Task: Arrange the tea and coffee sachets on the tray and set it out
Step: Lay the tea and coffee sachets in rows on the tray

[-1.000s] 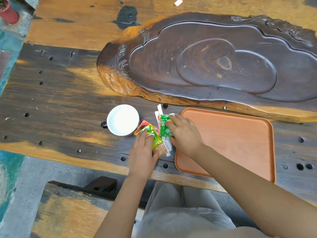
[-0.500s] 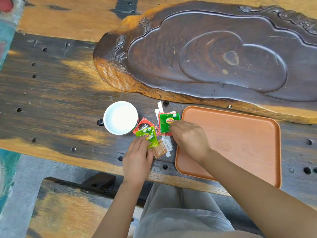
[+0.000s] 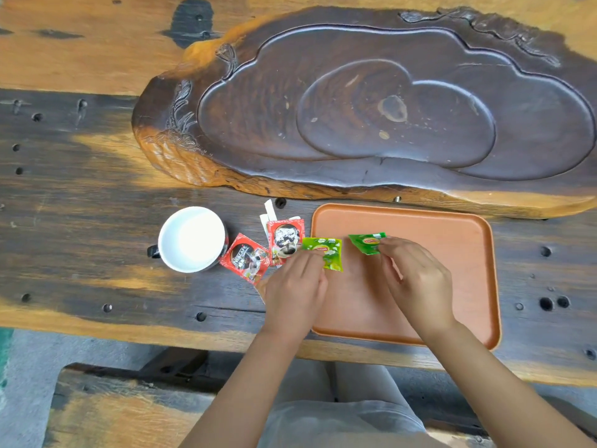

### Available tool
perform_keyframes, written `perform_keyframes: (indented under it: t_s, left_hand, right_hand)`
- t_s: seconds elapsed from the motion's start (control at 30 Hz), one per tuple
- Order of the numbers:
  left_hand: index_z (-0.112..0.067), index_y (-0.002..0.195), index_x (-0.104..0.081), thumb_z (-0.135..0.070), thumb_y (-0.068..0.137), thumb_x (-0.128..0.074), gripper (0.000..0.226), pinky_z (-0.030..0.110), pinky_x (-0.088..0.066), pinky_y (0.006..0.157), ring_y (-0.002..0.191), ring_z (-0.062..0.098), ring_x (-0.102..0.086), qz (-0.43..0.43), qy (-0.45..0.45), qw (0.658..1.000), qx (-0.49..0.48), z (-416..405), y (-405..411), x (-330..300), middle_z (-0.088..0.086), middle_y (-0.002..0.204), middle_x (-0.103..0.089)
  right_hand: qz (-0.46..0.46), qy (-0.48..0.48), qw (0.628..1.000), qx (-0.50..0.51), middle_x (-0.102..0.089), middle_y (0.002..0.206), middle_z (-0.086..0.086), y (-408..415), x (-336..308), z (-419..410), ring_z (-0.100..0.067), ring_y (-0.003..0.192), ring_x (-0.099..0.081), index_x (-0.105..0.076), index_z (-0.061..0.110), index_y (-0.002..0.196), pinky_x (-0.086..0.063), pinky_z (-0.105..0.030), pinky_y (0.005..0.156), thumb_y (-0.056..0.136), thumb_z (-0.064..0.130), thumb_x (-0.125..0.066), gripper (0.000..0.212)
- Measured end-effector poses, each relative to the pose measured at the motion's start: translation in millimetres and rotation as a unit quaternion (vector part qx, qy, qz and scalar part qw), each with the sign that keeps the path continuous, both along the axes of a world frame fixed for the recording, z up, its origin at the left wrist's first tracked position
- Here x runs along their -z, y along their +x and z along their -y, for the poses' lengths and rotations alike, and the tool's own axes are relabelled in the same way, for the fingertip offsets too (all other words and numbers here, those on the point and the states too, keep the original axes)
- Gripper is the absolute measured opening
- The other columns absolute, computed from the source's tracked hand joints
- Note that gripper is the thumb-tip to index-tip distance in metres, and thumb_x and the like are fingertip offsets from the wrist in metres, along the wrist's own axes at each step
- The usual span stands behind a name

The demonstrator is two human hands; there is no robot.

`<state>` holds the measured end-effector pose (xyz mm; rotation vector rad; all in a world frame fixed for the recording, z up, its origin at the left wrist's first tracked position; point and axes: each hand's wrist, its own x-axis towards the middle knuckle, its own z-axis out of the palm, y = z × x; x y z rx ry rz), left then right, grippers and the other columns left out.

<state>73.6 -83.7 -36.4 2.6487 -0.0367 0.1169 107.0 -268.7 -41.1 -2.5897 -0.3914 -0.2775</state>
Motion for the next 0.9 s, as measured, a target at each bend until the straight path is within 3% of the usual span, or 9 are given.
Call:
perform_keyframes:
  t_s: [0.1, 0.2, 0.27, 0.37, 0.43, 0.57, 0.9]
  left_hand:
    - [-0.007, 0.079, -0.062, -0.004, 0.069, -0.051, 0.016, 0.025, -0.042, 0.064, 0.078, 0.023, -0.064, -0.028, 0.019, 0.998, 0.054, 13, 15, 14, 0.006, 0.082, -0.068]
    - [-0.006, 0.084, -0.063, -0.008, 0.067, -0.046, 0.024, 0.034, -0.054, 0.064, 0.082, 0.025, -0.064, -0.064, 0.028, 0.993, 0.092, 17, 19, 21, 0.008, 0.086, -0.068]
    - [-0.005, 0.089, -0.066, -0.013, 0.068, -0.044, 0.031, 0.035, -0.055, 0.078, 0.097, 0.027, -0.063, -0.080, 0.033, 0.991, 0.102, 17, 16, 22, 0.010, 0.102, -0.069]
    - [-0.006, 0.109, -0.063, -0.020, 0.071, -0.047, 0.044, 0.037, -0.045, 0.095, 0.121, 0.028, -0.050, -0.107, 0.035, 0.985, 0.130, 17, 8, 24, 0.013, 0.128, -0.058]
    - [-0.009, 0.118, -0.059, -0.022, 0.072, -0.054, 0.048, 0.037, -0.048, 0.091, 0.126, 0.027, -0.046, -0.130, 0.053, 0.978, 0.156, 19, 4, 25, 0.013, 0.134, -0.053]
    - [-0.009, 0.118, -0.060, -0.013, 0.065, -0.070, 0.053, 0.037, -0.053, 0.084, 0.125, 0.028, -0.048, -0.162, 0.066, 0.971, 0.161, 22, 7, 28, 0.014, 0.133, -0.054]
    - [-0.006, 0.123, -0.055, -0.008, 0.072, -0.064, 0.052, 0.044, -0.047, 0.092, 0.131, 0.031, -0.040, -0.165, 0.058, 0.972, 0.155, 21, 32, 35, 0.017, 0.138, -0.047]
  right_hand:
    - [-0.019, -0.029, 0.999, -0.018, -0.074, 0.093, -0.006, -4, 11, 10, -0.022, 0.093, -0.069, -0.070, 0.005, 0.083, -0.049, -0.029, 0.081, 0.082, 0.003, -0.056, 0.014]
    - [-0.057, -0.058, 0.996, -0.025, -0.072, 0.093, -0.006, -10, 23, 14, -0.023, 0.092, -0.067, -0.069, 0.006, 0.082, -0.048, -0.028, 0.078, 0.080, 0.007, -0.054, 0.014]
    - [-0.094, -0.073, 0.993, -0.022, -0.071, 0.097, -0.007, -15, 29, 15, -0.023, 0.095, -0.062, -0.069, 0.007, 0.088, -0.050, -0.030, 0.077, 0.079, 0.012, -0.052, 0.020]
    - [-0.137, -0.092, 0.986, -0.026, -0.067, 0.107, -0.012, -21, 32, 13, -0.027, 0.101, -0.059, -0.068, 0.008, 0.105, -0.053, -0.033, 0.079, 0.076, 0.017, -0.054, 0.034]
    - [-0.158, -0.104, 0.981, -0.033, -0.064, 0.113, -0.017, -22, 32, 11, -0.030, 0.106, -0.056, -0.067, 0.008, 0.108, -0.053, -0.036, 0.083, 0.077, 0.021, -0.052, 0.037]
    - [-0.203, -0.119, 0.972, -0.025, -0.060, 0.117, -0.020, -17, 32, 5, -0.035, 0.109, -0.055, -0.066, 0.007, 0.109, -0.052, -0.042, 0.086, 0.079, 0.023, -0.049, 0.038]
    - [-0.218, -0.139, 0.966, -0.012, -0.060, 0.117, -0.017, 12, 28, -3, -0.034, 0.110, -0.055, -0.065, 0.010, 0.106, -0.053, -0.039, 0.081, 0.080, 0.028, -0.039, 0.041]
